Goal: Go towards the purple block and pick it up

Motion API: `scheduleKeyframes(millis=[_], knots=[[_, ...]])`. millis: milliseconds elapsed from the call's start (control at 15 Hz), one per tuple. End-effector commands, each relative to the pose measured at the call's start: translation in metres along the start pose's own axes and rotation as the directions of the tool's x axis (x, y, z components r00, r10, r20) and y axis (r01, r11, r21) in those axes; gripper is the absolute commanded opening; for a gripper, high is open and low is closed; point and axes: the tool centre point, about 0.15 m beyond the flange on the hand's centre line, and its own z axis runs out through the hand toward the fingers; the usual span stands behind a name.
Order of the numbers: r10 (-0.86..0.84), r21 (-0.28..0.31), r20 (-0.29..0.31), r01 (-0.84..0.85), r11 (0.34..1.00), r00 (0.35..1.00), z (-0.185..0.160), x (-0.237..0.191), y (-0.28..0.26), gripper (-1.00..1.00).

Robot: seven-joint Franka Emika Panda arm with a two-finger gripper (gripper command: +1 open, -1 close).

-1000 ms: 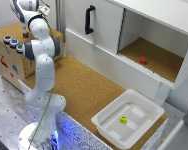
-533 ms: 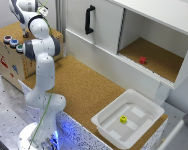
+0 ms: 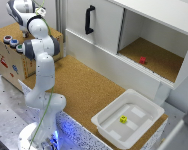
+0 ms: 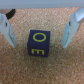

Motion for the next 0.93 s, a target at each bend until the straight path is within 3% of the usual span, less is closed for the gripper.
scheduleKeyframes(millis=[0,533,867], knots=[[0.009,0.097,0.139,-0.023,0.995,0.99,0.003,0.02,0.018,-1.0],[0.034,0.078,0.16,-0.047,0.996,0.987,-0.001,0.009,0.017,-1.0],[0.111,0.009,0.173,-0.115,0.993,0.979,-0.027,-0.008,0.012,-1.0]])
